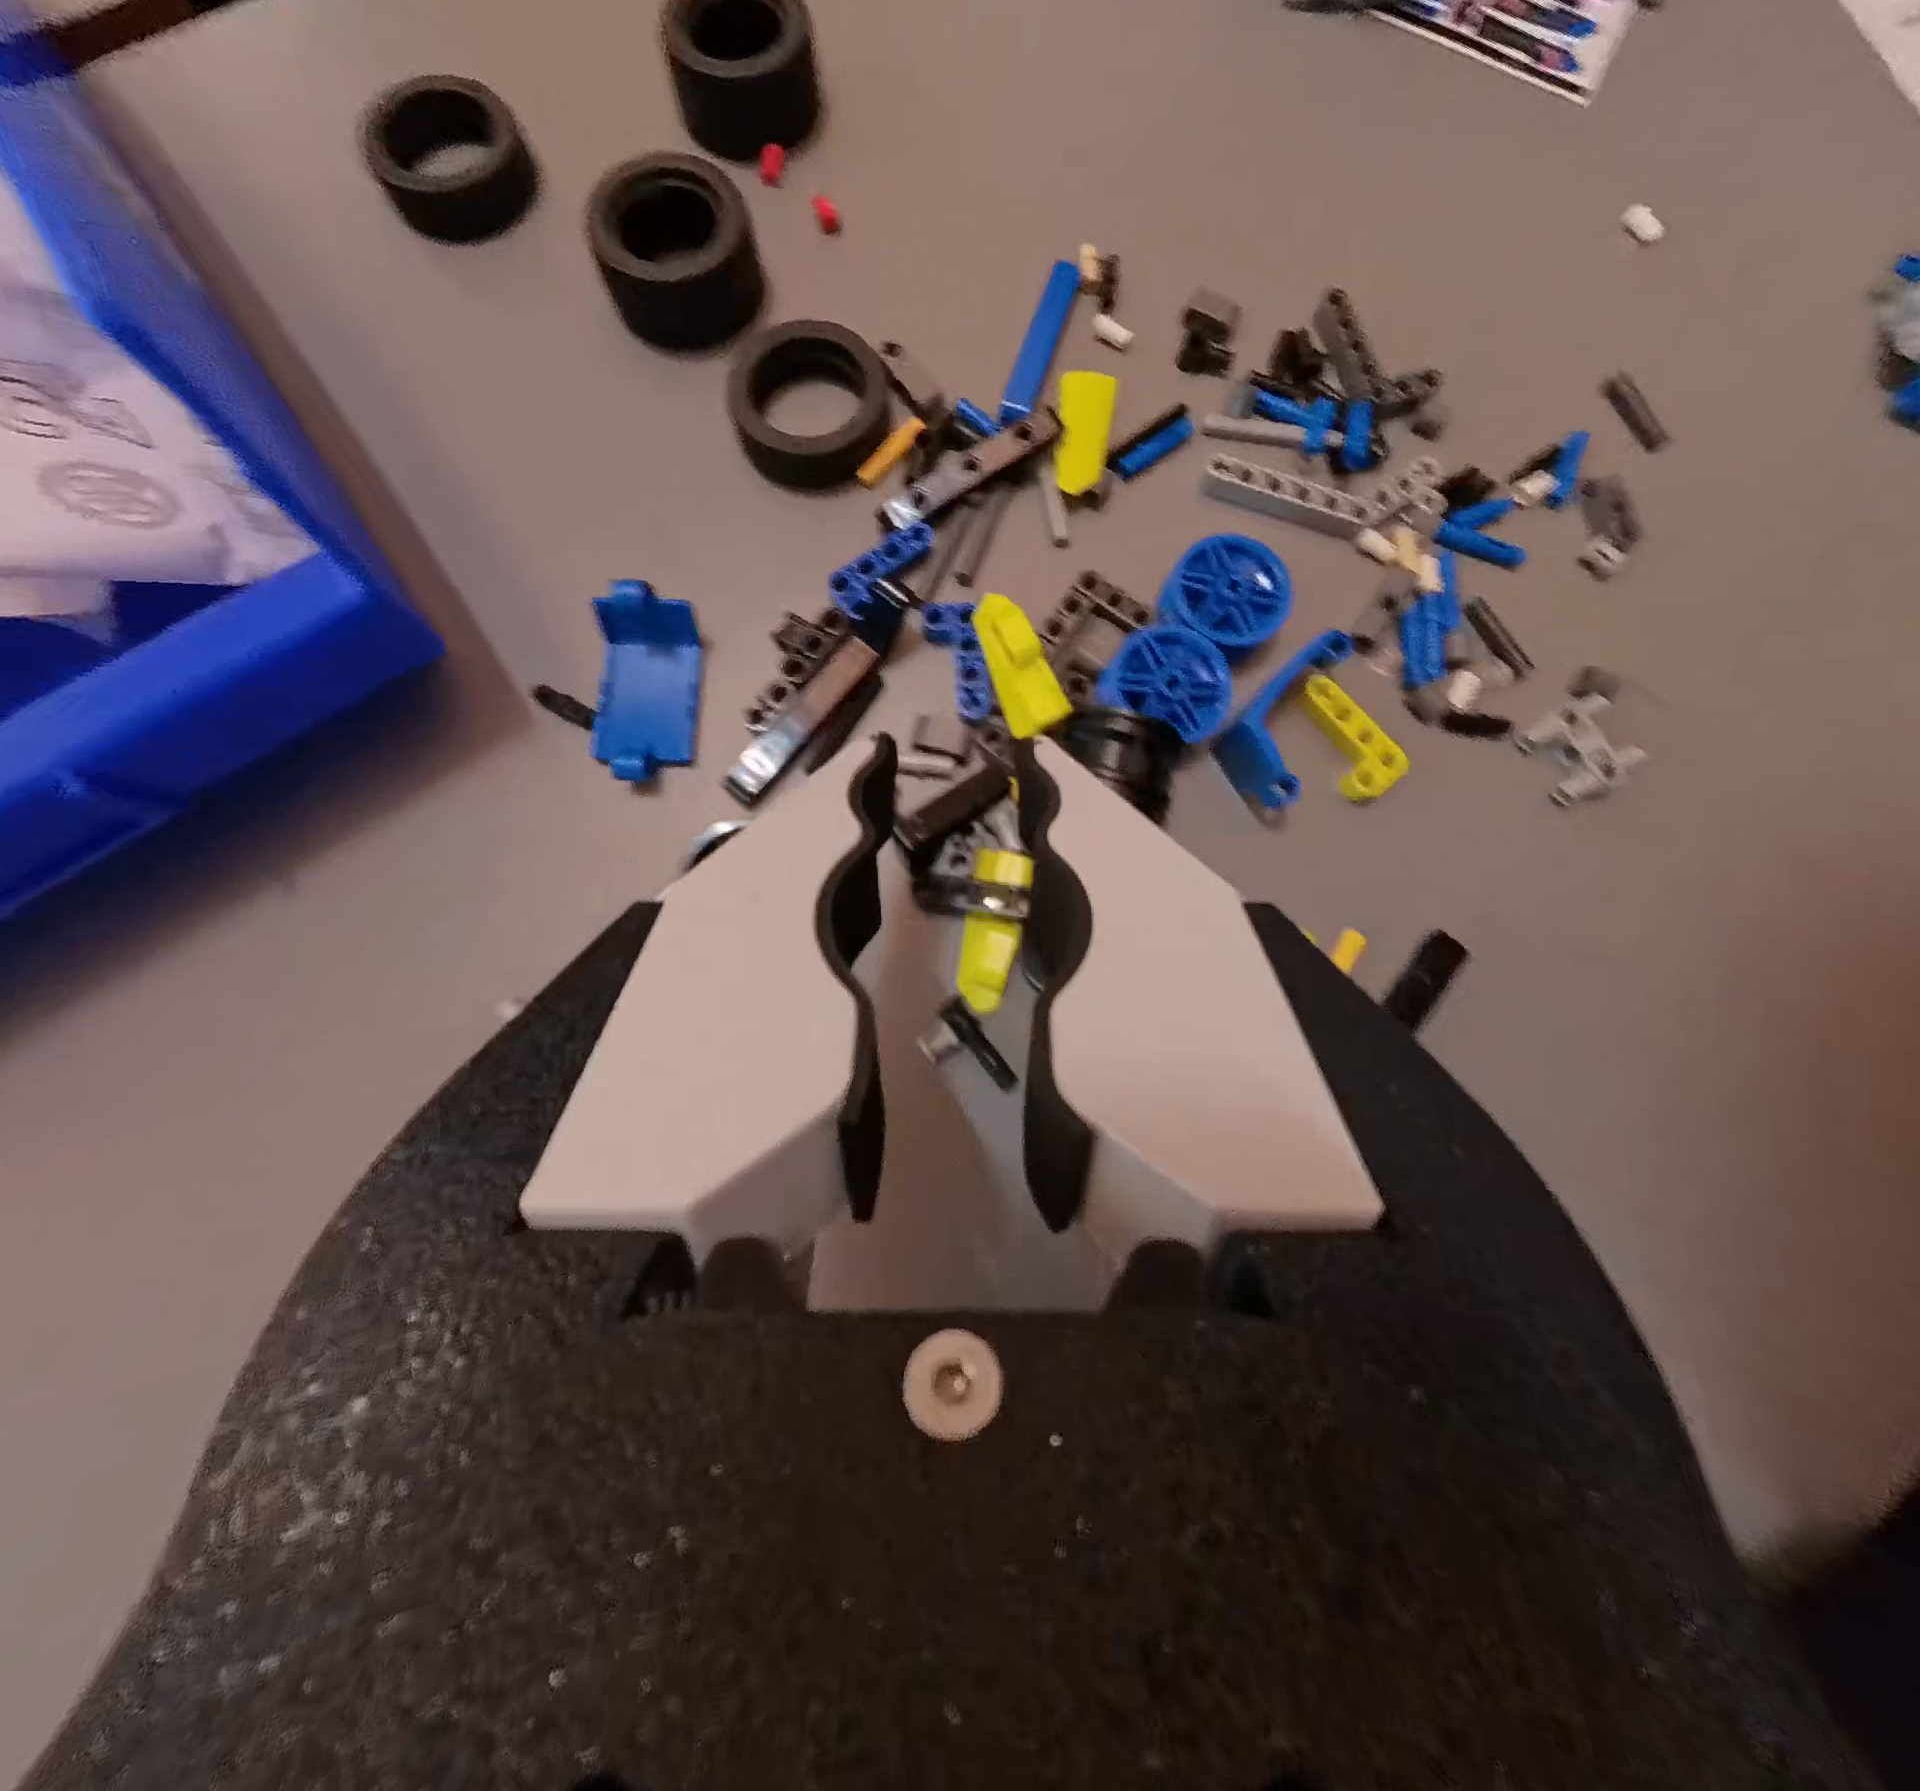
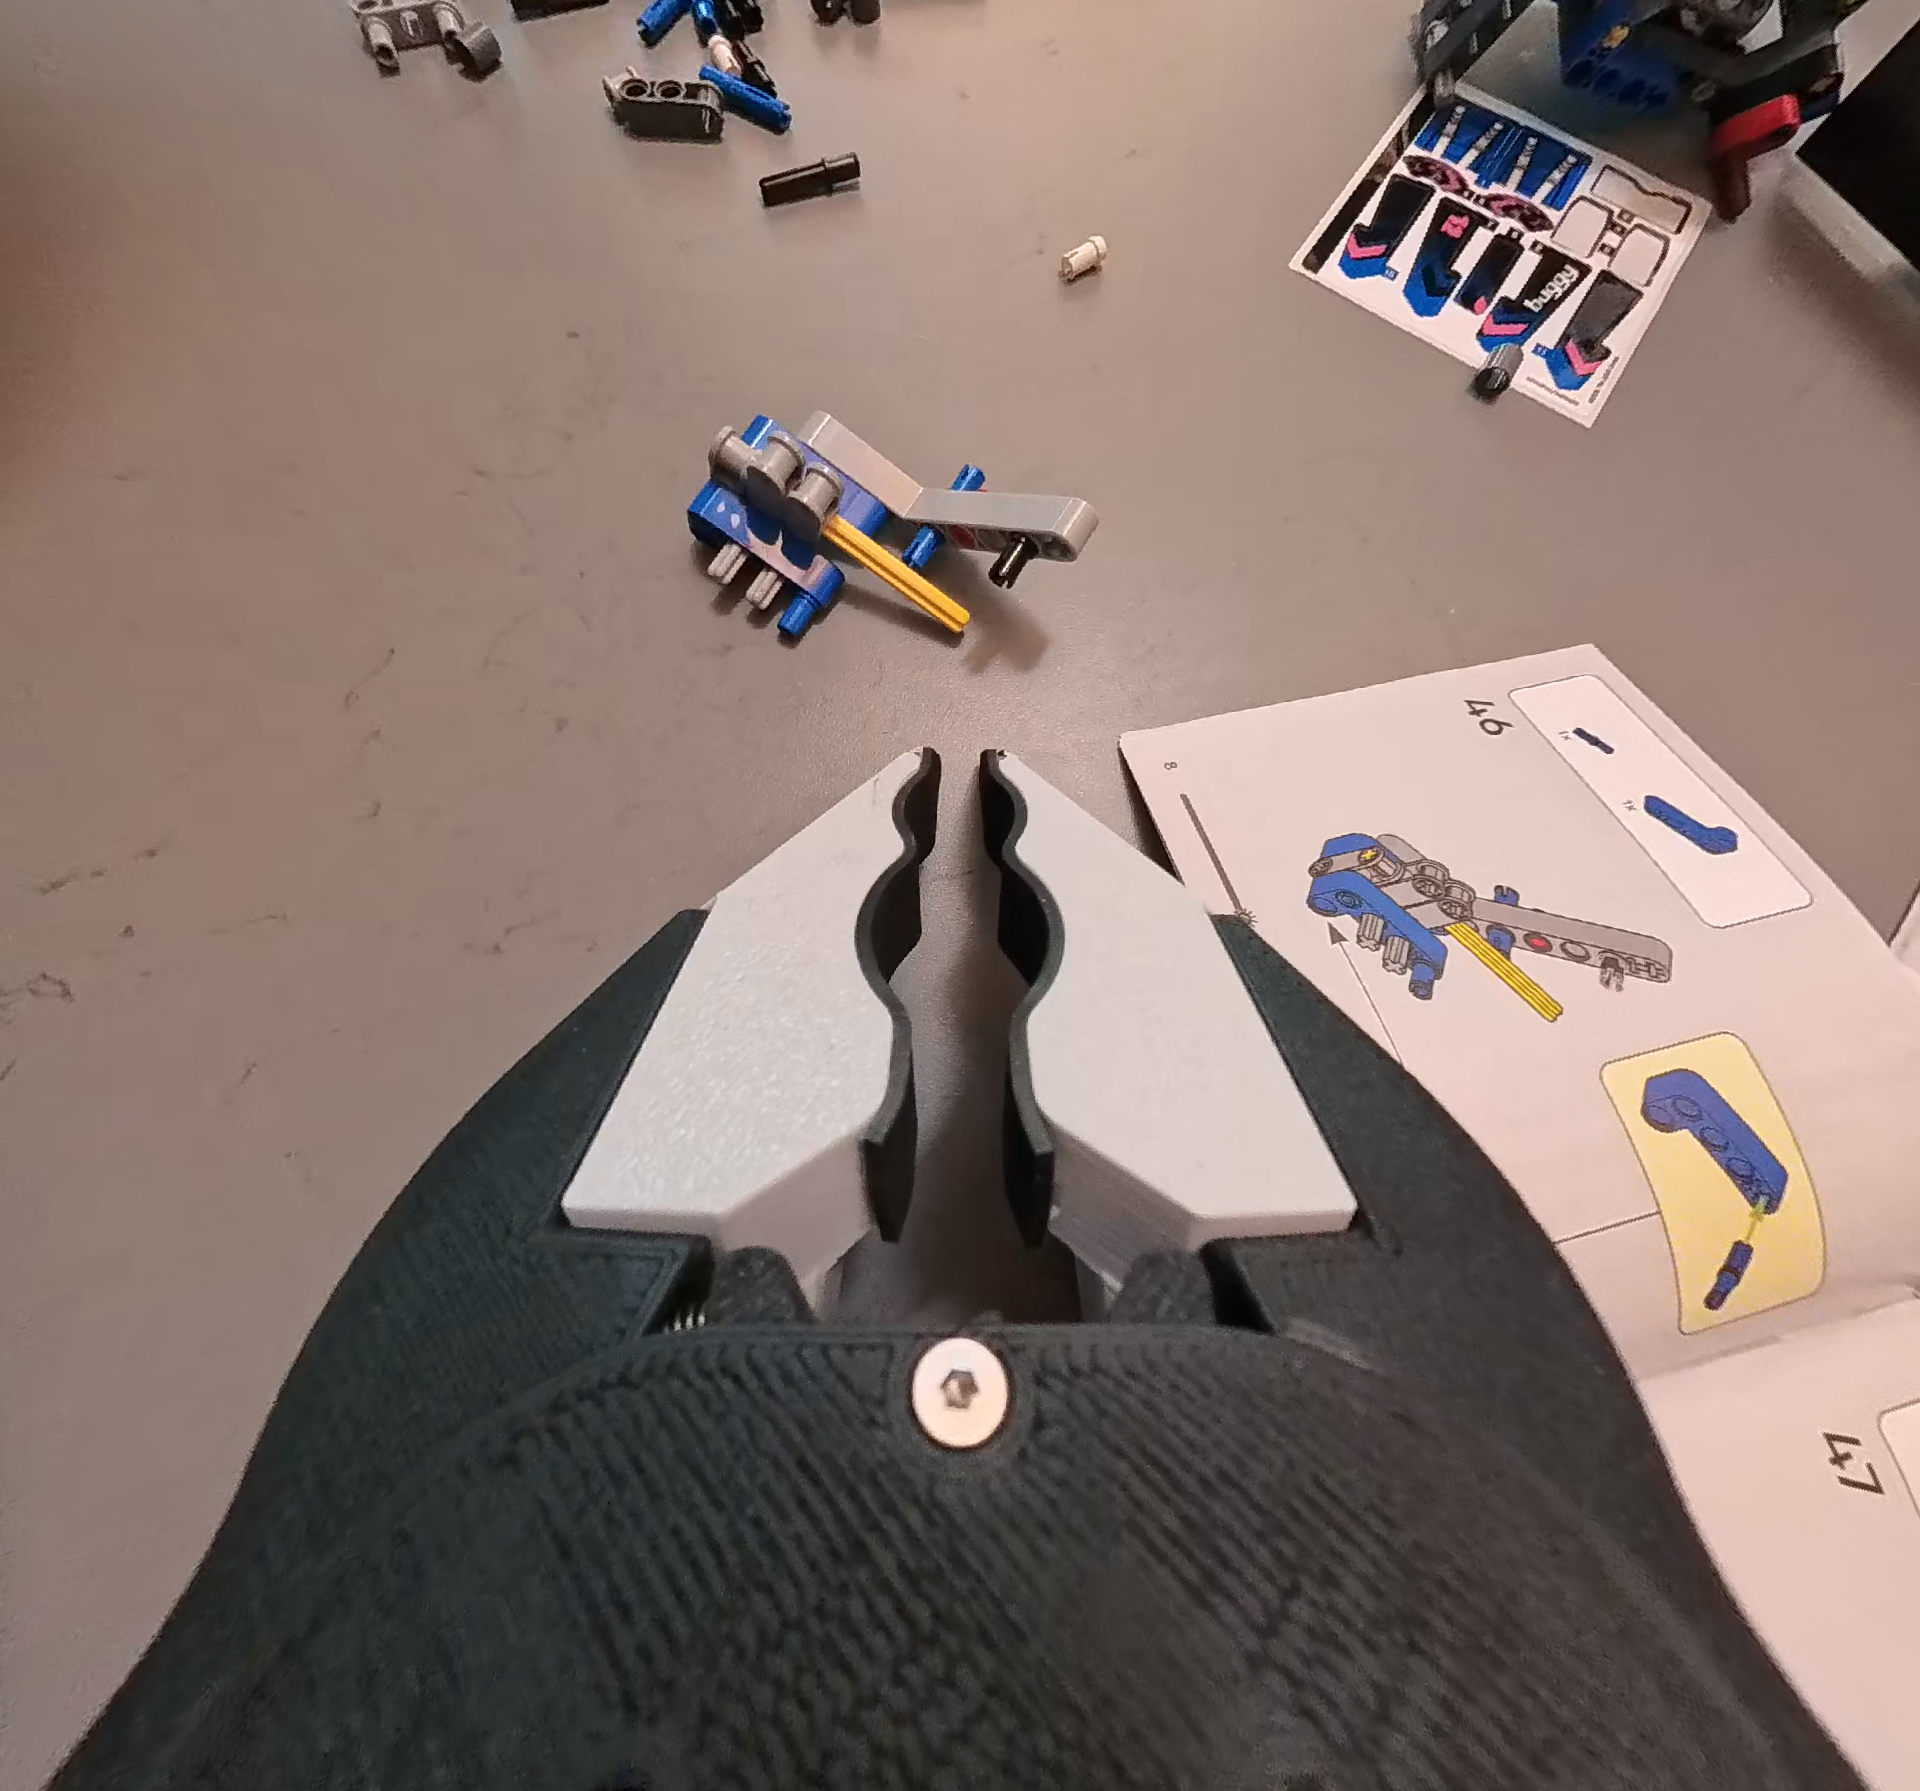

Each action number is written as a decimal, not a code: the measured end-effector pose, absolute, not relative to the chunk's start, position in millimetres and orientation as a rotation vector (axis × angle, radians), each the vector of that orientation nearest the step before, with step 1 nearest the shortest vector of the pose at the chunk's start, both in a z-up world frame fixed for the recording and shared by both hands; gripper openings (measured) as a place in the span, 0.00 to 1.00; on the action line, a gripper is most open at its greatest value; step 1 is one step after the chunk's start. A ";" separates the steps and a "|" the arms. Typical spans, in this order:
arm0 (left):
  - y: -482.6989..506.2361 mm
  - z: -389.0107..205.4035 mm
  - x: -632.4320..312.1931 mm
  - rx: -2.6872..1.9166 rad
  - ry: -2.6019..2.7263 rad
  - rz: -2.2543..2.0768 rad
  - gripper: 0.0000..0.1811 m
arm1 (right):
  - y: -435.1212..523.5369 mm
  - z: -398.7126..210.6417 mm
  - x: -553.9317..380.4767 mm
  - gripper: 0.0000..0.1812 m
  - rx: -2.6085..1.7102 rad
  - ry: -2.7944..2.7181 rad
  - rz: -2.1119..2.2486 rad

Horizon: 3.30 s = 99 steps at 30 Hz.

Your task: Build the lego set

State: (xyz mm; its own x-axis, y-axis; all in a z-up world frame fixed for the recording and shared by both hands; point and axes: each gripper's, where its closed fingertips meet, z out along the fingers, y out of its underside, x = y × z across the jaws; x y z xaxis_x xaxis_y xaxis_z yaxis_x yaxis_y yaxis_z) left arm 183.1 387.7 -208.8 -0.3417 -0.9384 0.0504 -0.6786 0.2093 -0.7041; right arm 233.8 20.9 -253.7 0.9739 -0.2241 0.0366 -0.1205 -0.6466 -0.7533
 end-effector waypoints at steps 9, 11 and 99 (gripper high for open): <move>367.0 -241.7 168.1 -1.437 2.381 -0.747 0.09 | 20.9 -253.6 233.5 0.03 -2.283 0.223 -0.192; 353.2 -244.8 176.3 -1.374 2.420 -0.776 0.09 | 20.9 -253.6 233.5 0.03 -2.283 0.222 -0.194; 36.8 -252.6 170.9 -0.692 2.710 -1.111 0.01 | -0.3 -252.3 241.9 0.16 -2.272 0.283 -0.228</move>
State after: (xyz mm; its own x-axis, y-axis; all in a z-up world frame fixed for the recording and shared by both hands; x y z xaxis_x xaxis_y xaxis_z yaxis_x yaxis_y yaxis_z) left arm 170.9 36.8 -252.6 -0.8859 -0.4610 0.0507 -0.3640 0.6234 -0.6920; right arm 241.9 -0.3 -252.3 0.9584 -0.2765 0.0712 -0.1291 -0.6418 -0.7559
